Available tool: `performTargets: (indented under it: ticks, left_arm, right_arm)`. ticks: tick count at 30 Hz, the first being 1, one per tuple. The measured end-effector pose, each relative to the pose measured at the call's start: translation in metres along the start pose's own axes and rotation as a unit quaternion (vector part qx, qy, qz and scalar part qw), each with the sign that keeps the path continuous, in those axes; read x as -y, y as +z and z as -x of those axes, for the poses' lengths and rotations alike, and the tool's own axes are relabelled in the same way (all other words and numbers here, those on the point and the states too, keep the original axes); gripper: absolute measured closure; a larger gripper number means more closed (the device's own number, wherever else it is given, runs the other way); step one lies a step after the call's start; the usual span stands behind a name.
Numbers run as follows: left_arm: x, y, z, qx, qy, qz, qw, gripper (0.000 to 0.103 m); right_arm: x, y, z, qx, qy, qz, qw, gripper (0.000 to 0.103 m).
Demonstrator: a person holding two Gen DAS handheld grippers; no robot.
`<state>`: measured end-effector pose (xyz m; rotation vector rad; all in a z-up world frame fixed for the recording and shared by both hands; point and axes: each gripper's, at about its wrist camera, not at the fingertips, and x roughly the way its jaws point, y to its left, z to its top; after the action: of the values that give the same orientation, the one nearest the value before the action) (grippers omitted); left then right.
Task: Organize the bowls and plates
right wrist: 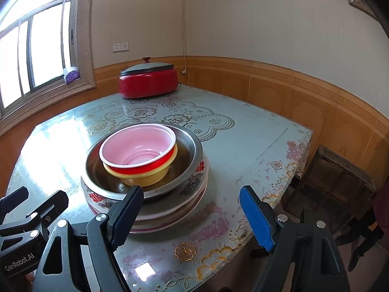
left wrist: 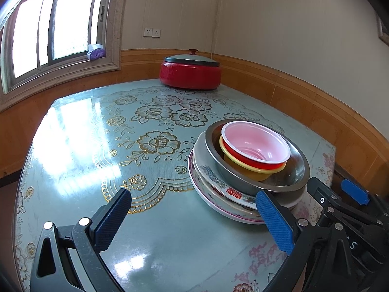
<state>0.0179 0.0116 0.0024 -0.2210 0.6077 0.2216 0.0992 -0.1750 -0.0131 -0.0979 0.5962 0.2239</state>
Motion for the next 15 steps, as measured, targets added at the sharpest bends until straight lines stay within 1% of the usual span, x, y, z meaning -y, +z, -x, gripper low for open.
performTargets:
  ticks: [4, 6, 7, 8, 9, 15]
  left_arm:
    - [0.0001, -0.0002, 0.0012, 0.002, 0.001, 0.001, 1.0000, 0.000]
    - [-0.0010, -0.0002, 0.0038, 0.008, -0.004, 0.004, 1.0000, 0.000]
    - [-0.0014, -0.0002, 0.0052, 0.011, -0.006, 0.006, 0.9999, 0.001]
    - [-0.0020, -0.0001, 0.0059, 0.014, -0.009, 0.008, 0.9998, 0.005]
    - [-0.0028, 0.0001, 0.0060, 0.014, -0.008, 0.010, 0.9998, 0.006]
    - [-0.0021, -0.0003, 0.0073, 0.017, 0.001, 0.010, 0.9998, 0.007]
  right_arm:
    - [-0.0006, -0.0004, 0.0010, 0.000, 0.001, 0.001, 1.000, 0.020]
    - [-0.0006, -0.0004, 0.0009, 0.000, 0.001, 0.001, 1.000, 0.020]
    - [-0.0008, -0.0004, 0.0010, 0.000, 0.002, 0.001, 1.000, 0.020]
    - [-0.0010, -0.0005, 0.0008, 0.000, 0.002, 0.002, 1.000, 0.020]
    - [-0.0013, -0.0005, 0.0007, 0.000, 0.003, 0.002, 1.000, 0.020]
    - [-0.0026, -0.0001, 0.0004, 0.001, 0.004, 0.003, 1.000, 0.020]
